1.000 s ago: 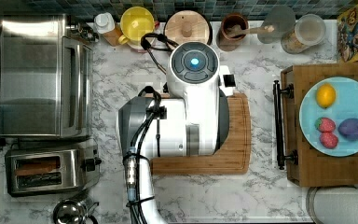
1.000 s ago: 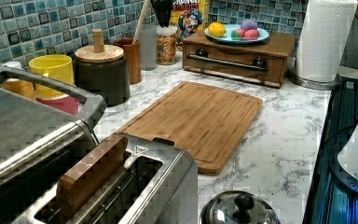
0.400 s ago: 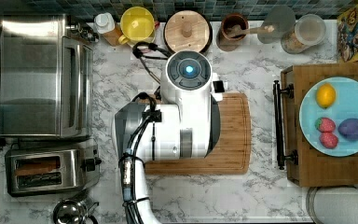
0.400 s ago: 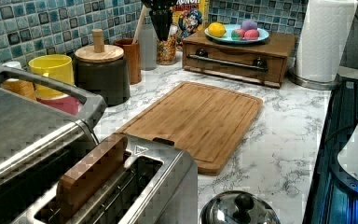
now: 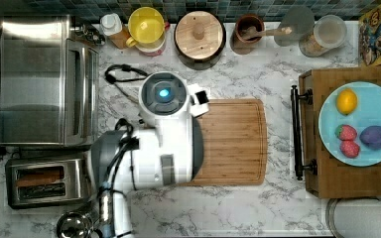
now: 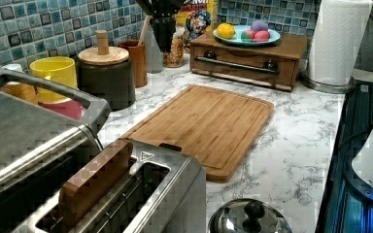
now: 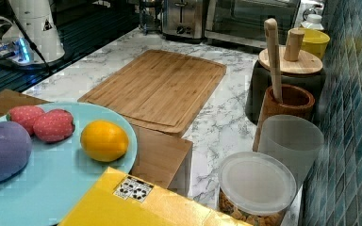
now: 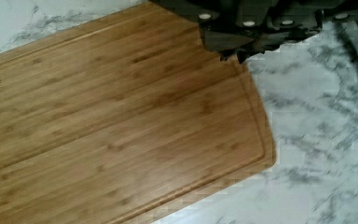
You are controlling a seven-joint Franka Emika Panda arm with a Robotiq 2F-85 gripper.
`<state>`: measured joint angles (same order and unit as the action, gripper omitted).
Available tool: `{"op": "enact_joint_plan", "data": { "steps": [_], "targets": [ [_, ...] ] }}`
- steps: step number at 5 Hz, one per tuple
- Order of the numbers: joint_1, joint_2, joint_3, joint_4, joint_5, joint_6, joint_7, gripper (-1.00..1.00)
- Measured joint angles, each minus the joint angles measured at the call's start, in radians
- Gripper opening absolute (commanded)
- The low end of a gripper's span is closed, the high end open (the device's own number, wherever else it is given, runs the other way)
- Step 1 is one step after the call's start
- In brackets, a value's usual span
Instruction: Turn on the toaster.
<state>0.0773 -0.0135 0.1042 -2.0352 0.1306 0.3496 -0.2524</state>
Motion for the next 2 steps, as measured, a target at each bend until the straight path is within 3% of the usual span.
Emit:
{"op": "enact_joint_plan", "data": {
  "steps": [2],
  "targets": [
    [0.056,-0.059,0.123,-0.055,0.002,0.031,0.0,-1.0]
  ]
}}
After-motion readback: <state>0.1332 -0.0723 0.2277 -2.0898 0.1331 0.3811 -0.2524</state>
